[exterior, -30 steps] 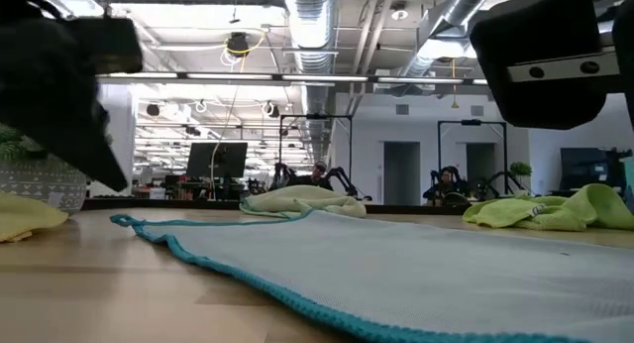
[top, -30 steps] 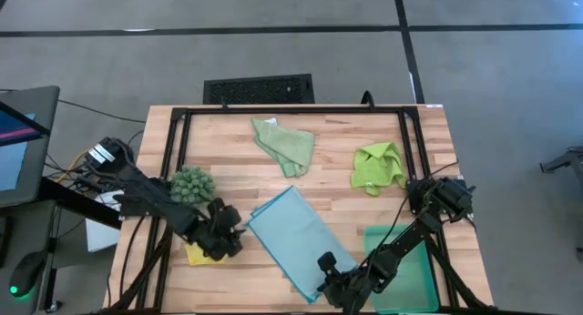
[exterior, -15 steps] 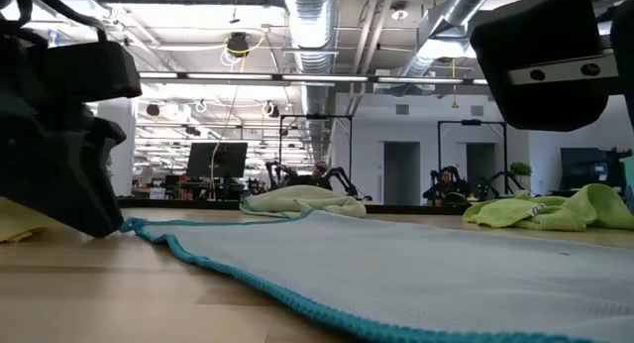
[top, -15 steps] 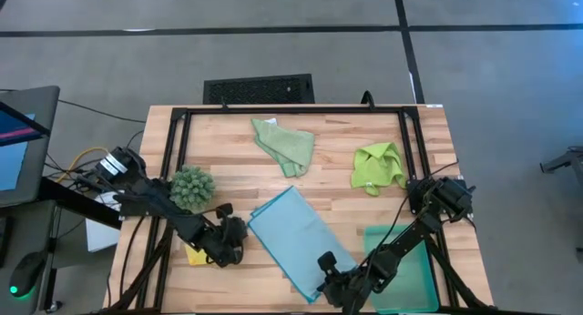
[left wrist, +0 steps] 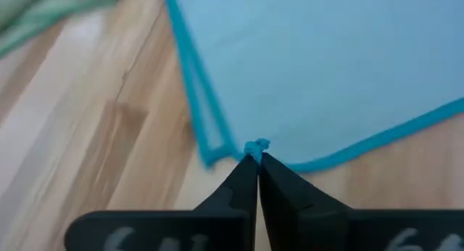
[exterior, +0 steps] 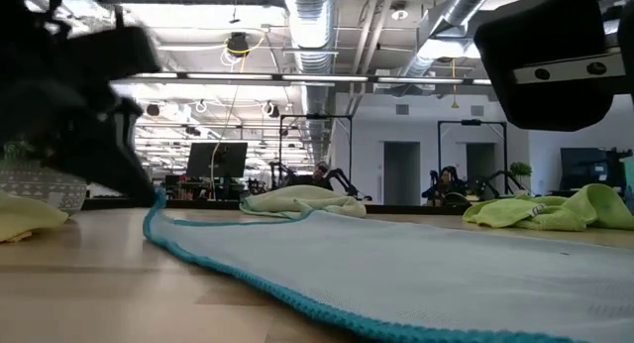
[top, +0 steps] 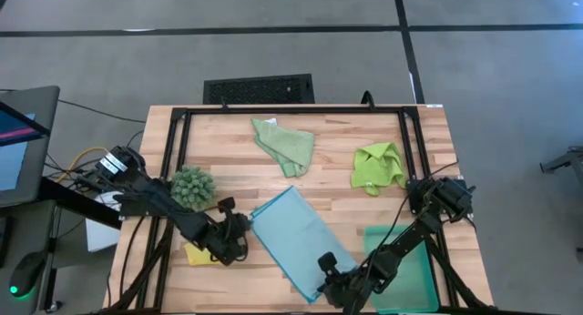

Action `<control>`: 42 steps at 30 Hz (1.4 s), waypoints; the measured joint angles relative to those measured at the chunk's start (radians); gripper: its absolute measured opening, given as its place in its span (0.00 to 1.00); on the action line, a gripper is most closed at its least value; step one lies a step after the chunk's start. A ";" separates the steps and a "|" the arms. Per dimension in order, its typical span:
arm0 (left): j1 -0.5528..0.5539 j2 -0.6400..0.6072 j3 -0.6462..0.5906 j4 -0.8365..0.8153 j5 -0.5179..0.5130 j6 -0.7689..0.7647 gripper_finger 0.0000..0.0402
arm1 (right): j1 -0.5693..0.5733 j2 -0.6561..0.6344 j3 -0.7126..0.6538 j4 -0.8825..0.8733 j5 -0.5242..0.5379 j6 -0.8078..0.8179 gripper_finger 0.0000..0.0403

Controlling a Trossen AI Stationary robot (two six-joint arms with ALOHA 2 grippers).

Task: Fold microfiber towels
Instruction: Fold the blue microfiber cloth

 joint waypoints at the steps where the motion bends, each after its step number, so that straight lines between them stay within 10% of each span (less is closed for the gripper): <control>1: 0.000 0.000 0.020 -0.007 -0.010 0.023 0.00 | -0.001 0.000 0.000 0.000 0.000 0.000 0.05; 5: 0.006 0.000 0.100 -0.029 -0.102 0.106 0.00 | -0.006 0.000 0.000 -0.001 0.043 0.000 0.04; 16: 0.197 -0.001 0.193 -0.119 -0.450 0.249 0.00 | 0.072 -0.082 0.000 -0.137 0.592 0.071 0.02; 22: 0.406 -0.001 0.193 0.157 -0.385 0.561 0.00 | 0.093 -0.153 0.000 -0.403 0.835 0.281 0.01; 29: 0.576 -0.001 0.193 0.597 -0.068 0.875 0.00 | 0.093 -0.196 0.000 -0.886 0.865 0.806 0.01; 36: 0.605 -0.001 0.172 0.566 -0.136 0.866 0.00 | 0.101 -0.196 0.000 -1.196 0.834 1.338 0.01; 42: 0.557 -0.001 0.171 0.502 -0.169 0.858 0.00 | 0.114 -0.196 0.000 -1.121 0.795 1.275 0.02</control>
